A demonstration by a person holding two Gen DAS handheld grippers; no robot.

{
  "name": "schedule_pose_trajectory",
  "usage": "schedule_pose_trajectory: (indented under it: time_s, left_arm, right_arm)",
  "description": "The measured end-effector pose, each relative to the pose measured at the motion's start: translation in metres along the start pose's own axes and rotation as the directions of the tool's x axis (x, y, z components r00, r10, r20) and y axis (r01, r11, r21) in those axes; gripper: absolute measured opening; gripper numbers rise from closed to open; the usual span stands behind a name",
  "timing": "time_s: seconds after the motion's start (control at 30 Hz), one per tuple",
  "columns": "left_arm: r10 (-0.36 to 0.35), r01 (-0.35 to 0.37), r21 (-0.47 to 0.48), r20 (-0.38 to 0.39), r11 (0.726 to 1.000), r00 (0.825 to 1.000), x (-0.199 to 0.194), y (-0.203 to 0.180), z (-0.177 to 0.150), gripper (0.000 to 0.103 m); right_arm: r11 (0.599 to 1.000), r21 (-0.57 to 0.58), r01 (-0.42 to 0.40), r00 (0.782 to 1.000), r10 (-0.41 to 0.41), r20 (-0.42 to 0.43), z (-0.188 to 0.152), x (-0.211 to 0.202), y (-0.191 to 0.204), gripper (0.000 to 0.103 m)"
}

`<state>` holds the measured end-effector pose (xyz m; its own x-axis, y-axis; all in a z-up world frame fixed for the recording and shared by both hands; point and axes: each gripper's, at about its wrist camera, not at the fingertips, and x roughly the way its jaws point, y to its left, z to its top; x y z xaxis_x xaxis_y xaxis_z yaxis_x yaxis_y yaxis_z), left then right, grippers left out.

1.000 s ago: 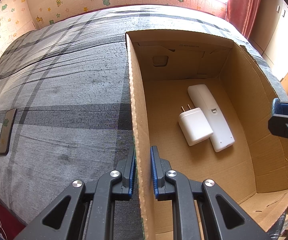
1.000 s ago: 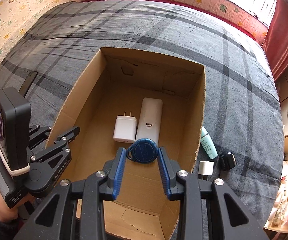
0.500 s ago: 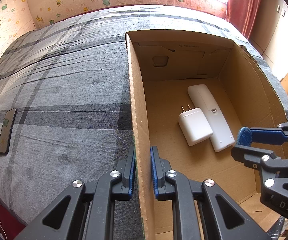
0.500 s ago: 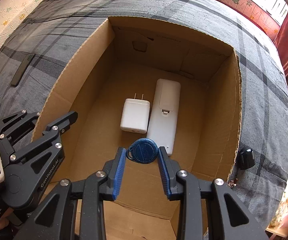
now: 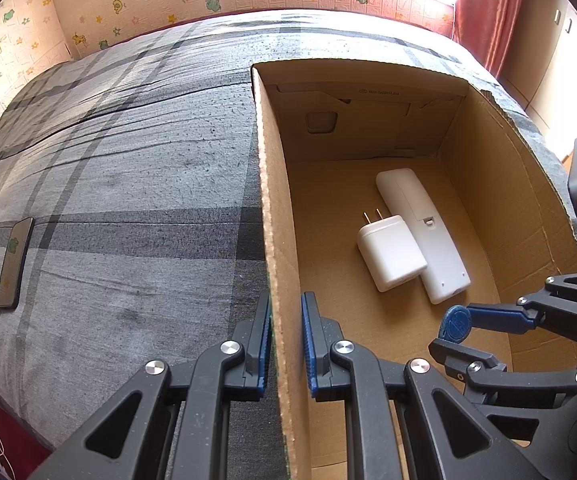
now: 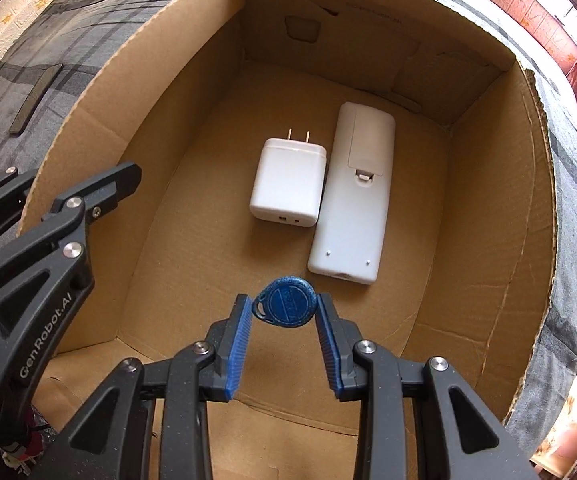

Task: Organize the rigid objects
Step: 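Lower the key fob into the box and open the right gripper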

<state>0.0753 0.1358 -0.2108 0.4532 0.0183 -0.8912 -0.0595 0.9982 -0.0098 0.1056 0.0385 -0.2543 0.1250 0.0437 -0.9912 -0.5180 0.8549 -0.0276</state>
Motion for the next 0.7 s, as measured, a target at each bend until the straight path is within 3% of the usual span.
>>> schedule_pose_trajectory:
  time_s: [0.3, 0.37, 0.43, 0.7]
  left_arm:
    - [0.001, -0.001, 0.001, 0.0, 1.0, 1.0, 0.0, 0.0, 0.0, 0.015]
    - [0.001, -0.001, 0.001, 0.0, 1.0, 1.0, 0.0, 0.0, -0.001, 0.015]
    - [0.002, -0.002, 0.001, 0.0, 1.0, 1.0, 0.0, 0.0, 0.0, 0.015]
    - [0.003, -0.003, 0.002, -0.001, 1.0, 1.0, 0.0, 0.0, -0.001, 0.015]
  right_arm:
    - [1.0, 0.007, -0.015, 1.0, 0.015, 0.017, -0.001, -0.002, -0.007, 0.036]
    - [1.0, 0.011, -0.016, 1.0, 0.016, 0.022, -0.003, -0.006, -0.01, 0.04]
    - [1.0, 0.018, -0.012, 0.999, 0.012, 0.034, -0.006, -0.008, -0.012, 0.052]
    - [1.0, 0.021, -0.001, 0.999, 0.0, 0.054, -0.011, -0.021, -0.017, 0.052]
